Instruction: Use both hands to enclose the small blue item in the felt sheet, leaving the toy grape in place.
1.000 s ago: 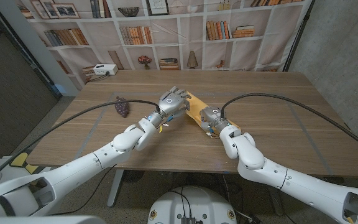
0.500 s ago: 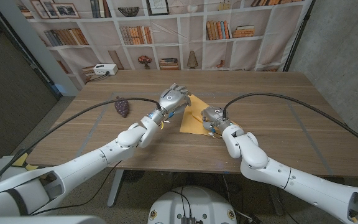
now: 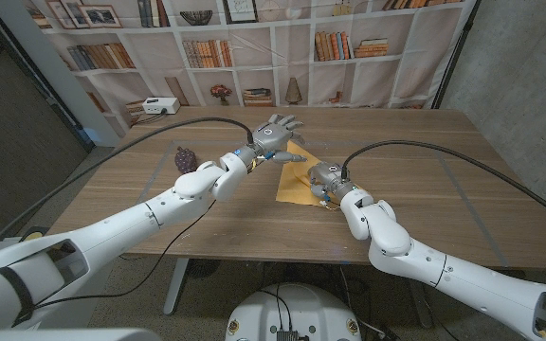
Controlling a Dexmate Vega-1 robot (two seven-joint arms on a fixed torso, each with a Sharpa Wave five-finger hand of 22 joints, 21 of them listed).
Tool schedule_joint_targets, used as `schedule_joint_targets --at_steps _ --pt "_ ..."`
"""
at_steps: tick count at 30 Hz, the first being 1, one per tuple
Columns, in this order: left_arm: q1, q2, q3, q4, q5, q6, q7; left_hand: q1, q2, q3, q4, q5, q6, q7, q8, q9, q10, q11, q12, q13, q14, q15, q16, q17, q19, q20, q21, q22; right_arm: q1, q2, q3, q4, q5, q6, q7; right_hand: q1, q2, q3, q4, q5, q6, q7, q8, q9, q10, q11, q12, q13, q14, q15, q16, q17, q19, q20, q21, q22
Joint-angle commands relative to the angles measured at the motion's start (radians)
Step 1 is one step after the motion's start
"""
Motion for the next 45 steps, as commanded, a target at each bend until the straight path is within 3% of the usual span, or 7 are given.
schedule_joint_targets --at_steps 1,8,15,23,28,39,45 --pt "-0.053 0.034 -0.004 -0.118 -0.036 0.002 -0.662 0.025 -0.008 0.002 -0.016 0.012 0.038 -0.013 0.011 0.005 -0.019 0.003 -0.007 -0.001 -0.019 0.005 -0.002 -0.004 -0.046 0.006 -0.006 0.002 -0.002 -0.002 -0.003 0.006 -0.001 0.011 0.006 0.008 -0.001 -0.008 -0.001 -0.001 0.145 -0.097 0.009 0.172 0.005 0.002 -0.002 0.003 -0.002 -0.103 0.007 0.003 0.001 0.000 0.003 0.003" --pt "-0.052 0.046 -0.012 -0.163 0.009 0.014 -0.725 0.048 -0.024 0.002 -0.039 0.016 0.102 -0.012 0.039 0.013 -0.008 -0.005 0.000 -0.007 -0.023 0.010 0.004 -0.012 -0.060 0.006 -0.006 0.002 -0.003 -0.001 -0.004 0.004 -0.008 0.012 0.003 0.010 0.002 -0.015 -0.001 -0.003 0.148 -0.094 0.008 0.172 0.006 0.004 -0.002 0.004 -0.003 -0.100 0.009 0.003 0.000 0.000 0.003 0.003" --pt "-0.032 0.049 -0.007 -0.180 0.080 0.014 -0.723 0.043 -0.035 -0.005 -0.041 0.018 0.068 -0.013 0.023 0.014 -0.002 -0.013 0.002 -0.010 -0.023 0.009 0.009 -0.014 -0.068 0.006 -0.007 0.001 -0.011 -0.001 -0.002 -0.004 -0.014 0.007 0.001 0.012 0.008 -0.022 -0.001 -0.007 0.144 -0.089 0.006 0.173 0.006 0.009 -0.004 0.005 -0.005 -0.098 0.011 0.003 -0.002 -0.001 0.003 0.003" --pt "0.013 0.040 0.001 -0.160 0.187 0.010 -0.620 0.032 -0.053 -0.020 -0.042 0.028 -0.035 -0.081 -0.027 0.010 0.003 -0.017 0.009 -0.012 -0.020 -0.003 0.015 -0.016 -0.070 0.006 -0.001 -0.001 -0.025 -0.003 0.002 -0.014 -0.016 -0.001 -0.003 0.013 0.018 -0.033 0.002 -0.014 0.129 -0.086 -0.002 0.175 -0.002 0.021 -0.009 0.006 -0.015 -0.094 0.010 0.002 -0.007 -0.005 0.002 0.004" --pt "0.032 0.032 0.000 -0.133 0.196 -0.011 -0.571 0.030 -0.056 -0.024 -0.043 0.032 -0.064 -0.088 -0.040 0.010 -0.005 -0.021 0.008 -0.012 -0.020 -0.006 0.015 -0.016 -0.066 0.006 0.002 -0.001 -0.032 -0.003 0.007 -0.016 -0.010 -0.004 -0.007 0.014 0.022 -0.036 0.003 -0.017 0.127 -0.085 -0.004 0.176 -0.004 0.023 -0.010 0.006 -0.016 -0.093 0.011 0.002 -0.008 -0.005 0.002 0.004" --pt "0.090 0.036 0.021 -0.123 0.366 -0.015 -0.399 0.057 -0.050 -0.016 -0.056 0.046 -0.041 -0.090 -0.030 0.011 0.026 -0.046 0.026 -0.011 0.015 -0.026 0.026 -0.018 -0.036 0.004 0.019 -0.001 -0.042 -0.009 0.016 -0.015 0.009 0.000 -0.022 0.020 0.026 -0.047 0.000 -0.025 0.131 -0.084 -0.004 0.178 0.003 0.018 -0.009 0.008 -0.015 -0.094 0.014 -0.001 -0.009 -0.003 0.003 0.004" --pt "0.105 0.025 0.026 -0.097 0.410 -0.013 -0.348 0.121 -0.026 0.011 -0.077 0.063 0.082 -0.089 0.021 0.019 0.117 -0.077 0.070 -0.010 0.092 -0.058 0.040 -0.019 0.025 -0.003 0.056 -0.001 -0.042 -0.012 0.017 -0.014 0.012 0.002 -0.027 0.023 0.032 -0.053 0.000 -0.030 0.115 -0.083 -0.010 0.180 -0.006 0.022 -0.013 0.009 -0.018 -0.094 0.014 -0.002 -0.009 -0.006 0.004 0.004"
